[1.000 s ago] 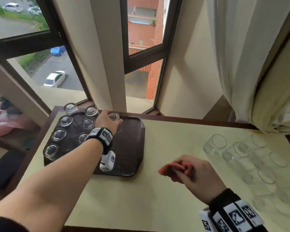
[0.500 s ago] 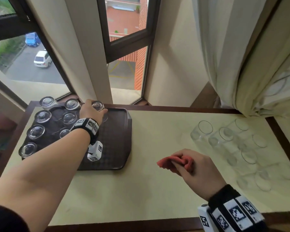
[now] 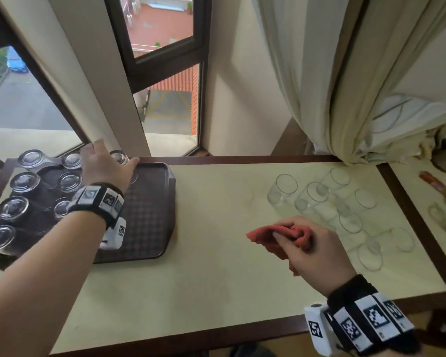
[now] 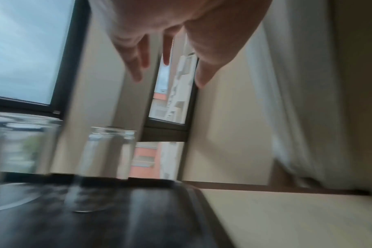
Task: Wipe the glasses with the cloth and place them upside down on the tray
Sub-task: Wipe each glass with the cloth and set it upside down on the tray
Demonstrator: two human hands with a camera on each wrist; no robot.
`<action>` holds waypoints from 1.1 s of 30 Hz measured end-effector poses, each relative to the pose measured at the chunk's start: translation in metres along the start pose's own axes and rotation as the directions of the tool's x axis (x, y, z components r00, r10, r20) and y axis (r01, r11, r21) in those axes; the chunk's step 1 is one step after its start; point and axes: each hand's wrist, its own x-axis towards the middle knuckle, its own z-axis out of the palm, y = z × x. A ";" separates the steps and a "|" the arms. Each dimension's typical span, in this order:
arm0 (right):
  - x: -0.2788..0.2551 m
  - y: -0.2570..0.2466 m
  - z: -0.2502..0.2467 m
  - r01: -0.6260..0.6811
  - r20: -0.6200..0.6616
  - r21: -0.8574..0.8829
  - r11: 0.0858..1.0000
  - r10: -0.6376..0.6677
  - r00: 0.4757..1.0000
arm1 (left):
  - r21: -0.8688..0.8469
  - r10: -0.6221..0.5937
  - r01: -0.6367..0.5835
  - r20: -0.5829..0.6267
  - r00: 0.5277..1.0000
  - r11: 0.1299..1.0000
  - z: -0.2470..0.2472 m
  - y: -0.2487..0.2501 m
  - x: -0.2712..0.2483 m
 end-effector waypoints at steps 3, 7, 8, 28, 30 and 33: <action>-0.004 0.009 -0.019 0.005 -0.033 0.003 1.000 -0.005 0.999 | -0.147 0.329 -0.349 -0.142 0.934 0.926 0.003 0.041 -0.056; -0.009 0.028 -0.048 -0.001 -0.051 -0.048 0.999 -0.001 0.999 | -0.333 0.603 -0.562 0.026 0.797 0.757 0.041 0.110 -0.126; -0.010 0.034 -0.055 0.003 -0.046 -0.060 0.998 -0.005 0.999 | -0.369 0.612 -0.540 0.109 0.783 0.756 0.052 0.130 -0.140; -0.016 0.134 -0.160 0.212 0.016 -0.240 0.947 -0.215 0.977 | -0.086 0.238 -0.231 0.569 0.787 0.969 0.208 0.271 -0.202; -0.016 0.134 -0.166 0.205 -0.005 -0.199 0.958 -0.210 0.978 | -0.144 0.201 -0.147 0.524 0.828 0.979 0.198 0.270 -0.209; -0.014 0.127 -0.173 0.172 -0.052 -0.045 0.984 -0.174 0.983 | -0.303 0.113 0.020 0.416 0.902 0.953 0.167 0.266 -0.225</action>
